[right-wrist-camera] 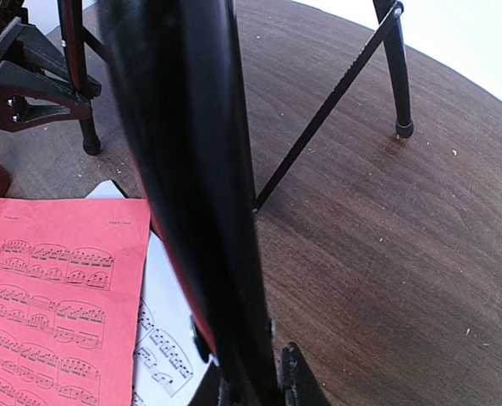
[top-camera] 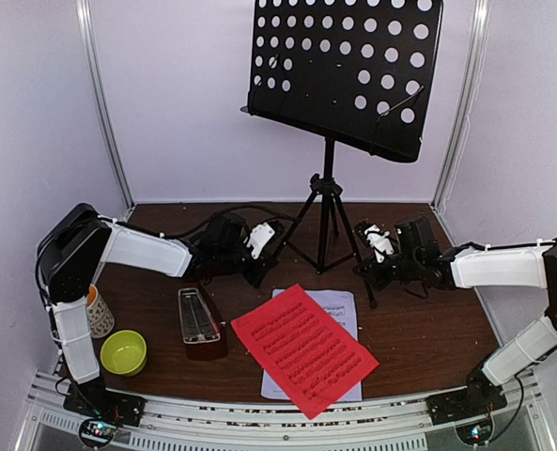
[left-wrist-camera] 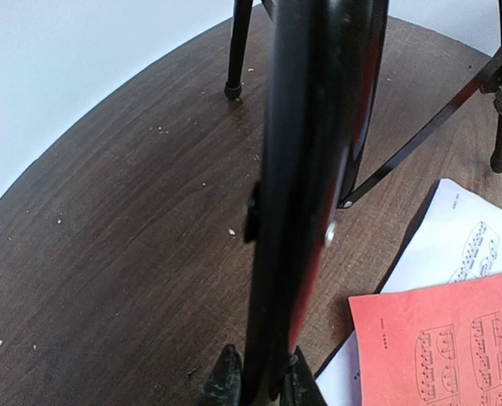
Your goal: Set up the instrument practice props
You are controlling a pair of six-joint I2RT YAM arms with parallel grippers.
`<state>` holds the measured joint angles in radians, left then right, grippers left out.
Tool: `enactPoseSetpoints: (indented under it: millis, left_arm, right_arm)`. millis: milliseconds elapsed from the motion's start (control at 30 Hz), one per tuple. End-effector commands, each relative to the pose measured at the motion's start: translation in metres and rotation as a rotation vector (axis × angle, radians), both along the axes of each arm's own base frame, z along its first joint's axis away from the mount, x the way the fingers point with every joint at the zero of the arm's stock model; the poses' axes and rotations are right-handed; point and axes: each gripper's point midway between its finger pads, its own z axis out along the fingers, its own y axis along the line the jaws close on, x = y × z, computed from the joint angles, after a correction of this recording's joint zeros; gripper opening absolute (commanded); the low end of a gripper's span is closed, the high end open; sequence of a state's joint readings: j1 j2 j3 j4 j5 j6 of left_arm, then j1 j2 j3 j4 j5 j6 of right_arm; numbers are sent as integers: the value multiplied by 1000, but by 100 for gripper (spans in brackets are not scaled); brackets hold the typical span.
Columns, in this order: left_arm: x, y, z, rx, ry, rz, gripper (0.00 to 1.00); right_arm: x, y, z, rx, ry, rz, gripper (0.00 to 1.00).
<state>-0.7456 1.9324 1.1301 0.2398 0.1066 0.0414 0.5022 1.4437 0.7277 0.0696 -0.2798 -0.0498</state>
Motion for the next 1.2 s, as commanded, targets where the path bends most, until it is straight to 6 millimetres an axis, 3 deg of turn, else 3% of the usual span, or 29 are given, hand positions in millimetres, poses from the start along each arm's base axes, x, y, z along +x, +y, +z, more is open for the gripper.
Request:
enactPoseSetpoints:
  millis: [0,267,400,633,933,1033,1167]
  left_arm:
    - [27,52,-23,15,90,238,0]
    - [58,41,-16,53,66,282,0]
    - [69,46,-14,66,63,312,0]
    - [56,77,-15,17,89,351,0]
    - [42,95,-20,42,97,381,0]
    - [38,99,-24,29,104,393,0]
    - [43,90,-30,20,122,378,0]
  right_arm:
    - [29,-38,-7,-5,67,-281,0]
    - [82,-13,5,-19,55,-270,0]
    - [99,-10,10,-39,51,-283,0]
    - [79,-38,-3,-85,88,-334,0]
    - [47,-67,-15,-55,155,-425,0]
    - [48,-69,-15,-45,145,-442,0]
    - [68,-60,-11,-51,146,-427,0]
